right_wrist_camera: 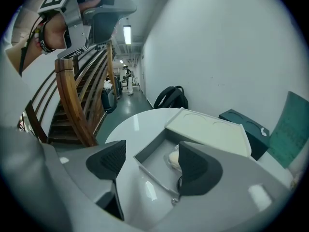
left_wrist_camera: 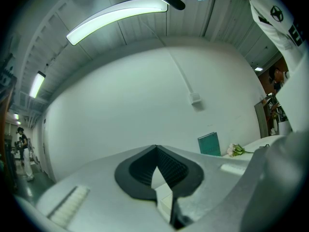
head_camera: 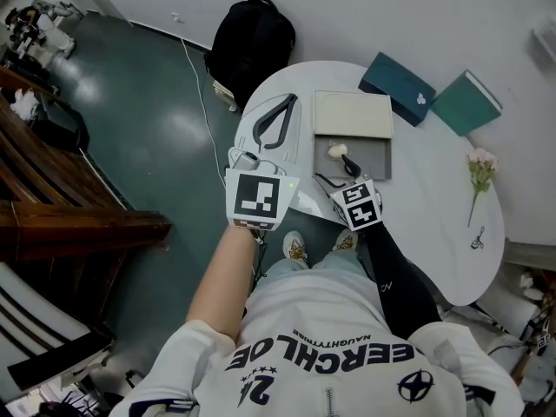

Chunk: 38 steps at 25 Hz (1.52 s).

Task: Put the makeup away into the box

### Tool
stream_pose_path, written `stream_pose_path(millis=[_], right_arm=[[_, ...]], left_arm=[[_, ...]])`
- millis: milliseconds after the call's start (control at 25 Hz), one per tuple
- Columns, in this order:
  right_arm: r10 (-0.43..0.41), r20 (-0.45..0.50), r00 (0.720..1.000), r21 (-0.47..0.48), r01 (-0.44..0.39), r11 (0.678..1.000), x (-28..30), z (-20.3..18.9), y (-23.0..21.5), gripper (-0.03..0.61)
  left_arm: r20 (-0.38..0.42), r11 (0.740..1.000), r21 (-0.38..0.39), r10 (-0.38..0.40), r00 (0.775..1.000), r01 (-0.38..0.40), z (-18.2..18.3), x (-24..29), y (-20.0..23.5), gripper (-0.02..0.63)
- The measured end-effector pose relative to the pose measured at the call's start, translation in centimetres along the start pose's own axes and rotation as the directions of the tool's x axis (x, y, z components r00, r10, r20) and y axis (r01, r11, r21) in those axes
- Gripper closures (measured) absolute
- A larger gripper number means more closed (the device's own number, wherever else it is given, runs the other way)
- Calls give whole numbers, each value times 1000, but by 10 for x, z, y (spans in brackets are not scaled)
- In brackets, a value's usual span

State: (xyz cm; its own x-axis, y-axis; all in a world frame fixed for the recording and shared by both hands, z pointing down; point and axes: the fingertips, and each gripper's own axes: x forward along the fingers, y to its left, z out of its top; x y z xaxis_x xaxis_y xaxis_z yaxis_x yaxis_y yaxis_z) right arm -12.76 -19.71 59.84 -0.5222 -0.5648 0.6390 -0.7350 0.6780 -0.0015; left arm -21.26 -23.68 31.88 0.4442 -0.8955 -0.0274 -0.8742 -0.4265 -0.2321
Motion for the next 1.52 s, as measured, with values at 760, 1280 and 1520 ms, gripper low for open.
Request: stream_pose_path(millis=[760,1280,1520], right_arm=[[-129,299,945,-28,144,989,-66,100,-19,227],[-144,609,780,-66,231,971,-168,205,-8,242],[-156,606,780,-70,248,966,-187,189,-21,242]], left_arm=[[44,1000,10,-16,999,16,16,-12,5,612],[39,1000,20,10,999,-11,21,-30,11,612],[61,999,35,-13,998,10,38,-23,-18,612]])
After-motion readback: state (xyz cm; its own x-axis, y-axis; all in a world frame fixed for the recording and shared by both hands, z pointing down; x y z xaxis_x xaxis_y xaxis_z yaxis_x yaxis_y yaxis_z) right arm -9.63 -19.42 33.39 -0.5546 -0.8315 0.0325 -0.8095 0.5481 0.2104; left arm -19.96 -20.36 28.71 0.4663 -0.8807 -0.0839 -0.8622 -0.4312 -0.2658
